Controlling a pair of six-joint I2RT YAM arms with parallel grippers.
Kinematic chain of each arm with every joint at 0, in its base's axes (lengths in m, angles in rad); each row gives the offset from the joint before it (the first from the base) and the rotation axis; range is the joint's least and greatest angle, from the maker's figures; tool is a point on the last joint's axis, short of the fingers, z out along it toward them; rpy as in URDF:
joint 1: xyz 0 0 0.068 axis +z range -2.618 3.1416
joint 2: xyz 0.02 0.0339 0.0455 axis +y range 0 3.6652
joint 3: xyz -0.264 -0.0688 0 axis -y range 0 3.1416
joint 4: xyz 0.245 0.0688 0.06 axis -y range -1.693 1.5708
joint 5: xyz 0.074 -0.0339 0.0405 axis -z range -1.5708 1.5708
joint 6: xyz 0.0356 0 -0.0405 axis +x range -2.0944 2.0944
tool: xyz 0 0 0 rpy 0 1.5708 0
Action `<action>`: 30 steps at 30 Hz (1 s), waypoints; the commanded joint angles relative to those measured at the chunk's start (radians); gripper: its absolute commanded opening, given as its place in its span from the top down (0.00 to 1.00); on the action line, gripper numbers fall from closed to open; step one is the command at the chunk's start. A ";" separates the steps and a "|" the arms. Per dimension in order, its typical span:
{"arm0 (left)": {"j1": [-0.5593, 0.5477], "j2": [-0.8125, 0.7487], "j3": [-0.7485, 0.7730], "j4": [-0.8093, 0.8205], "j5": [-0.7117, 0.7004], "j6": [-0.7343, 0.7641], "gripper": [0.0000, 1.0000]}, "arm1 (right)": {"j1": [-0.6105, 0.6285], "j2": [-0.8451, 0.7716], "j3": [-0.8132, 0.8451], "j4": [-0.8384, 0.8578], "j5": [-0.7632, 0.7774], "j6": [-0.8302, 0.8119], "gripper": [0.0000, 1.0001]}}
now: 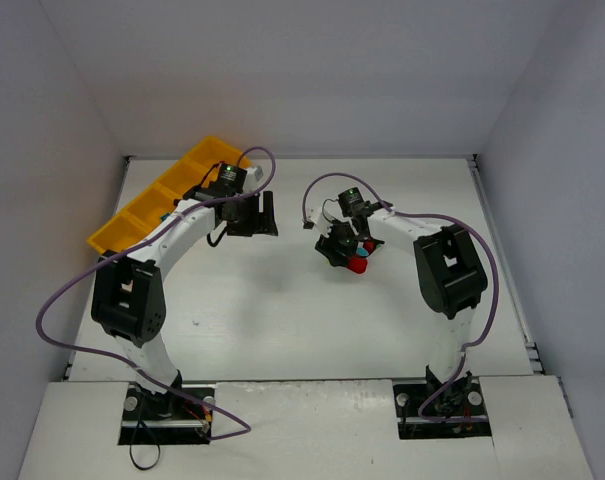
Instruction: Sort the legos into containers by color
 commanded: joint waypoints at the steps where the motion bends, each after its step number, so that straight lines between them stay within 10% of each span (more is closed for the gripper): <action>1: 0.010 -0.039 0.007 0.019 0.020 -0.011 0.34 | 0.005 -0.026 -0.013 0.039 -0.009 0.008 0.47; 12: 0.025 -0.031 0.016 0.056 0.142 -0.039 0.34 | 0.005 -0.139 -0.073 0.050 -0.045 0.068 0.87; 30: -0.044 0.101 0.110 0.295 0.664 -0.240 0.34 | 0.071 -0.433 -0.245 0.257 -0.117 0.235 0.89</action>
